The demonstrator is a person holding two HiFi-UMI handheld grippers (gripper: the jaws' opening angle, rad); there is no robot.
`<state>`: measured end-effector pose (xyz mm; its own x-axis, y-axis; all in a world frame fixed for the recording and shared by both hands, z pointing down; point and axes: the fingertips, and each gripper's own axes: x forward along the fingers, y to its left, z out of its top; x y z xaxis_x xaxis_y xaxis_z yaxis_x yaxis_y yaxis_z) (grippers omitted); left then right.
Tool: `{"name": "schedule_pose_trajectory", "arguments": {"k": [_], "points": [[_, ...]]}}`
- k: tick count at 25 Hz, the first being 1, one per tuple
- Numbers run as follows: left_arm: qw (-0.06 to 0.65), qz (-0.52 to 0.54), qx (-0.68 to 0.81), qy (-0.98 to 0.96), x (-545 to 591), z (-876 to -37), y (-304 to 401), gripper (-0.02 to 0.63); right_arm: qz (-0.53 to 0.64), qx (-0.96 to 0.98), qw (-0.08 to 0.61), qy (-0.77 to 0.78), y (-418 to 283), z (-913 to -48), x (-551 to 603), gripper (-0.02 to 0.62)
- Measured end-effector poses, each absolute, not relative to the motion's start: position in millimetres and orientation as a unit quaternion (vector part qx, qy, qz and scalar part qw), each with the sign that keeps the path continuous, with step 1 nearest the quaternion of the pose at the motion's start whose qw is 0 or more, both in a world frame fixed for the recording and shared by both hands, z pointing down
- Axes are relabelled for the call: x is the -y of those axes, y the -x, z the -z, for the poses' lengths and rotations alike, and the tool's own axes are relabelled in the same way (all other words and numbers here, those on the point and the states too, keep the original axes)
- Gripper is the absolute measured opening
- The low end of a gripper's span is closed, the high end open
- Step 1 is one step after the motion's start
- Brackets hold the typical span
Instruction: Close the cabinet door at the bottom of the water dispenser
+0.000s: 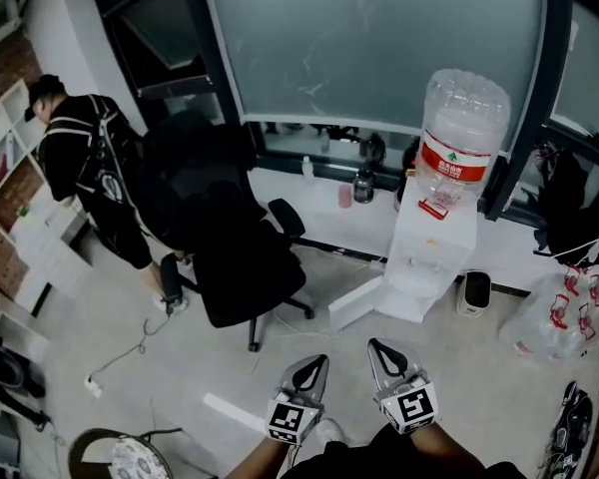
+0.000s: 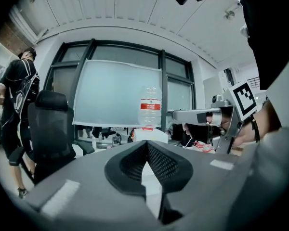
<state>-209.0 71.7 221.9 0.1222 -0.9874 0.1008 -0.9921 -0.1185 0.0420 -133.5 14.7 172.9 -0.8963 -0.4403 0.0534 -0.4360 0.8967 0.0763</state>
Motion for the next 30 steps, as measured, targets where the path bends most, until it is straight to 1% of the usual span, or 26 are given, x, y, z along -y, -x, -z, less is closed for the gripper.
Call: {"name": "schedule_pose_trajectory", "arguments": {"k": [9,13,17,23,30], "points": [[0.072,-0.023,0.649,-0.757,-44.6,-233.4,196.7,0.018,0.007,0.967,0.062,-0.247,112.6,-194.1,5.8,0.003],[0.079,-0.026,0.649,-0.756,-29.6,-235.6,188.3,0.018,0.006,0.967,0.064,-0.248,99.9,-193.7,19.2,0.003],[0.081,-0.044,0.641,-0.762,-11.8,-241.5,165.7,0.018,-0.003,0.963,0.068,-0.260,76.3,-202.1,38.2,0.003],[0.089,-0.036,0.626,-0.774,13.4,-242.4,133.9,0.018,-0.016,0.962,0.076,-0.262,45.0,-213.0,61.7,0.003],[0.094,-0.039,0.620,-0.778,46.4,-261.4,131.8,0.018,-0.010,0.958,0.097,-0.270,35.0,-232.3,88.6,0.003]]}}
